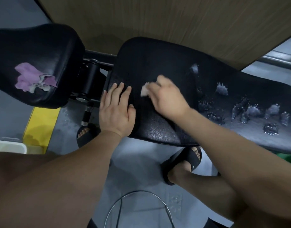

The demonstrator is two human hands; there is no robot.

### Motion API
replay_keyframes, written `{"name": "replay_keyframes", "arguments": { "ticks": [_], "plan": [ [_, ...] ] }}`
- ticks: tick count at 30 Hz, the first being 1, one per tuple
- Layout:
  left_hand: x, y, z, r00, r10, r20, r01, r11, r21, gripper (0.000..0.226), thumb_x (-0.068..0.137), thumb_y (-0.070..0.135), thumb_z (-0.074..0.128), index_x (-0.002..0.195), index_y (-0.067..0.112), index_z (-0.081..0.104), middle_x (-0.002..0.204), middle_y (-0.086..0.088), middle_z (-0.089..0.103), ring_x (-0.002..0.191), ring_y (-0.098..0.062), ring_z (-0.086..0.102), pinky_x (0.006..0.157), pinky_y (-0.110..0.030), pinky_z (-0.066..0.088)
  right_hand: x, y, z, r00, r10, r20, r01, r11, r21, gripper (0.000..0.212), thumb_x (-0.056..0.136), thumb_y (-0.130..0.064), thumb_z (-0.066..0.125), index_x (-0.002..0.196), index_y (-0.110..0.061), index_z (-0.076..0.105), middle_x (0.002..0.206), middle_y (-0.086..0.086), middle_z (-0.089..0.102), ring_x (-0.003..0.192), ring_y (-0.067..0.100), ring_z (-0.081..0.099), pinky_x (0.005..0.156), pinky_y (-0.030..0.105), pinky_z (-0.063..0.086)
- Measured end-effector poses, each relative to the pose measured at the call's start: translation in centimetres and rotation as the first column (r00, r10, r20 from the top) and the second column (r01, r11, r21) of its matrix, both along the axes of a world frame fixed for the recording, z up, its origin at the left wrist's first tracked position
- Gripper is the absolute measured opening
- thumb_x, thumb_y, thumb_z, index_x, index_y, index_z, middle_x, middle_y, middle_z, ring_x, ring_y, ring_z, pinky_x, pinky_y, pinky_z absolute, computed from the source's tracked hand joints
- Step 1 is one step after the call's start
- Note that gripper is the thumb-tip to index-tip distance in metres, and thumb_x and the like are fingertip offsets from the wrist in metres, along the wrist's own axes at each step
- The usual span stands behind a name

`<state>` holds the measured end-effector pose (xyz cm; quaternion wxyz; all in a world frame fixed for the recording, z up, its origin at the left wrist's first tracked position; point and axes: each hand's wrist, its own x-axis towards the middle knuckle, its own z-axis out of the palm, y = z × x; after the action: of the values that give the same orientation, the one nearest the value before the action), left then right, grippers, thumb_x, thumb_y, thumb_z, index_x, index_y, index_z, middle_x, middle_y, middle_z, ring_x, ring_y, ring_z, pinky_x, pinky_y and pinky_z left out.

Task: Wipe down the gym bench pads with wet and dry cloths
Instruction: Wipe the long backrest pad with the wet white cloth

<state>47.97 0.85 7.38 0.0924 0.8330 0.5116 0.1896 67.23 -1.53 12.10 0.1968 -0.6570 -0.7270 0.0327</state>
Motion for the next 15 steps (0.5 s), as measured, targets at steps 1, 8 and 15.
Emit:
{"name": "replay_keyframes", "arguments": {
  "ticks": [1,8,15],
  "plan": [
    [0.0,0.0,0.0,1.000,0.002,0.007,-0.002,1.000,0.000,0.056,0.092,0.025,0.048,0.147,0.016,0.049,0.155,-0.006,0.043,0.150,-0.024,0.028,0.126,-0.045,0.013,0.5,1.7,-0.2,0.997,-0.075,0.002,0.075,0.997,0.025,0.011,0.092,-0.008,0.065,0.096,-0.015,0.072,0.085,0.012,0.051,0.072,0.035,0.056,0.064,0.038,0.048],
    [0.1,0.1,0.1,1.000,0.012,0.027,-0.012,1.000,0.021,0.056,0.089,0.027,0.047,0.144,0.016,0.054,0.152,-0.006,0.048,0.147,-0.025,0.034,0.124,-0.047,0.019,0.7,8.9,-0.3,0.960,-0.281,-0.009,0.281,0.960,-0.004,0.018,0.092,-0.007,0.054,0.090,-0.007,0.072,0.095,0.017,0.056,0.079,0.036,0.057,0.066,0.041,0.051],
    [0.0,0.2,0.1,1.000,0.011,0.011,-0.011,1.000,0.010,0.059,0.087,0.026,0.050,0.145,0.016,0.052,0.154,-0.007,0.045,0.149,-0.026,0.031,0.124,-0.048,0.018,-0.5,6.4,-0.3,0.987,0.155,-0.044,-0.155,0.988,0.009,0.016,0.098,-0.016,0.060,0.102,-0.016,0.075,0.087,0.006,0.049,0.075,0.026,0.056,0.064,0.031,0.045]
  ]
}}
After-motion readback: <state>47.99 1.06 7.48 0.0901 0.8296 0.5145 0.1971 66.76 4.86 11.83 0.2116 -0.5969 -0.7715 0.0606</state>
